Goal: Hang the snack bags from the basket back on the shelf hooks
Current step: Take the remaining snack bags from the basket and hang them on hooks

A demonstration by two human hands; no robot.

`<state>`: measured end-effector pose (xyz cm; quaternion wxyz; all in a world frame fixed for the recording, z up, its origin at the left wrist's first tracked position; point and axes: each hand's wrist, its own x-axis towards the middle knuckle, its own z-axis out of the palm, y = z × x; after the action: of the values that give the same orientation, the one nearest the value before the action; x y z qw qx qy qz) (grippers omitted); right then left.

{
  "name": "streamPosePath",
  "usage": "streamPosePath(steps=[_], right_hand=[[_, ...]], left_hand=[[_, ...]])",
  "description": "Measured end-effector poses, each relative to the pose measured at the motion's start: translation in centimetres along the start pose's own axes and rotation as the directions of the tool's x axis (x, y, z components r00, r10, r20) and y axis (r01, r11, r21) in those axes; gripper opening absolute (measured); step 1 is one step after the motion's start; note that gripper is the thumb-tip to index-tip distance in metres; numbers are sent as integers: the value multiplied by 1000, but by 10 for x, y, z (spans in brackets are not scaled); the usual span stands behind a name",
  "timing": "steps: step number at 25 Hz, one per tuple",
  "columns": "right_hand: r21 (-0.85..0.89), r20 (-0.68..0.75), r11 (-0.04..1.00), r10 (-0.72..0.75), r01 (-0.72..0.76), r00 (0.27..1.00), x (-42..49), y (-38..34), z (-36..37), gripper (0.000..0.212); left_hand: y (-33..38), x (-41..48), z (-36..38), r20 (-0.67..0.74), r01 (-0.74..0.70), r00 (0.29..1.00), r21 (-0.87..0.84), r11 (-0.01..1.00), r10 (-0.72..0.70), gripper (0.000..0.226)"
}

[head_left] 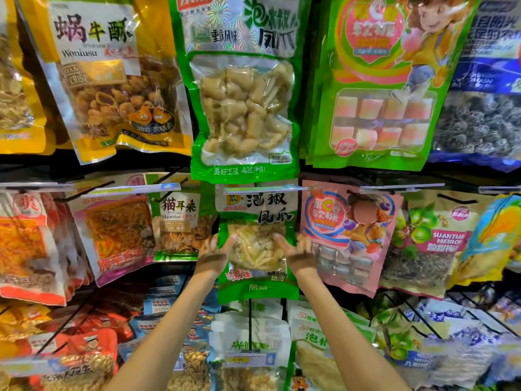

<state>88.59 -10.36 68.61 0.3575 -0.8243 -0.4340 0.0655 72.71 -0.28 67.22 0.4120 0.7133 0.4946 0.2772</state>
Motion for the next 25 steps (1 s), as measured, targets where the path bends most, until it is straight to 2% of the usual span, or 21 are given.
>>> streamPosePath(steps=[1, 2, 3, 4, 5, 7, 10, 11, 13, 17, 19, 21, 23, 25], right_hand=[[1, 25, 1000, 20, -20, 999, -1, 3, 0, 91], [-36, -69, 999, -18, 15, 997, -8, 1, -1, 75], [-4, 8, 1000, 28, -28, 1000, -3, 6, 3, 68], [103, 81, 988, 105, -113, 991, -3, 8, 5, 73], [107, 64, 985, 126, -132, 990, 6, 18, 13, 79], [157, 36, 983, 87, -91, 996, 5, 19, 16, 83], [192, 39, 975, 102, -108, 994, 0, 20, 18, 81], [201, 29, 974, 104, -108, 994, -2, 19, 16, 80], [180, 8, 980, 87, -86, 996, -8, 19, 15, 78], [-43, 22, 999, 10, -9, 1000, -15, 18, 9, 63], [-158, 47, 986, -43, 50, 998, -23, 16, -2, 59], [-338, 101, 933, -93, 122, 990, -30, 15, -13, 58], [-516, 148, 837, -122, 182, 981, -36, 14, -21, 55], [-603, 154, 769, -148, 212, 977, -44, 13, -26, 55]], left_hand=[[-1, -1, 0, 8, -2, 1000, 11, 1000, 2, 75], [-1, -2, -1, 9, -7, 1000, 18, 1000, 6, 76], [-2, -1, -1, 11, -6, 1000, 17, 1000, 6, 78], [-2, -2, -2, 14, 0, 1000, 12, 1000, -1, 79], [-3, -3, -2, 20, 5, 1000, 14, 1000, -5, 79], [-4, -3, -3, 27, -2, 1000, 3, 1000, 2, 79], [-7, -7, -7, 40, -35, 999, -22, 999, 35, 80], [-8, -8, -10, 47, -44, 998, 27, 999, 43, 79], [-9, -12, -15, 64, -75, 996, 239, 968, 62, 76], [-5, -22, -27, 80, -143, 990, 559, 817, 119, 71], [-5, -25, -32, 76, -184, 980, 697, 693, 184, 69], [-6, -29, -38, 69, -182, 972, 822, 540, 223, 67], [-6, -39, -40, 60, -166, 963, 901, 400, 263, 60], [-4, -49, -39, 92, -213, 930, 925, 316, 356, 54]])
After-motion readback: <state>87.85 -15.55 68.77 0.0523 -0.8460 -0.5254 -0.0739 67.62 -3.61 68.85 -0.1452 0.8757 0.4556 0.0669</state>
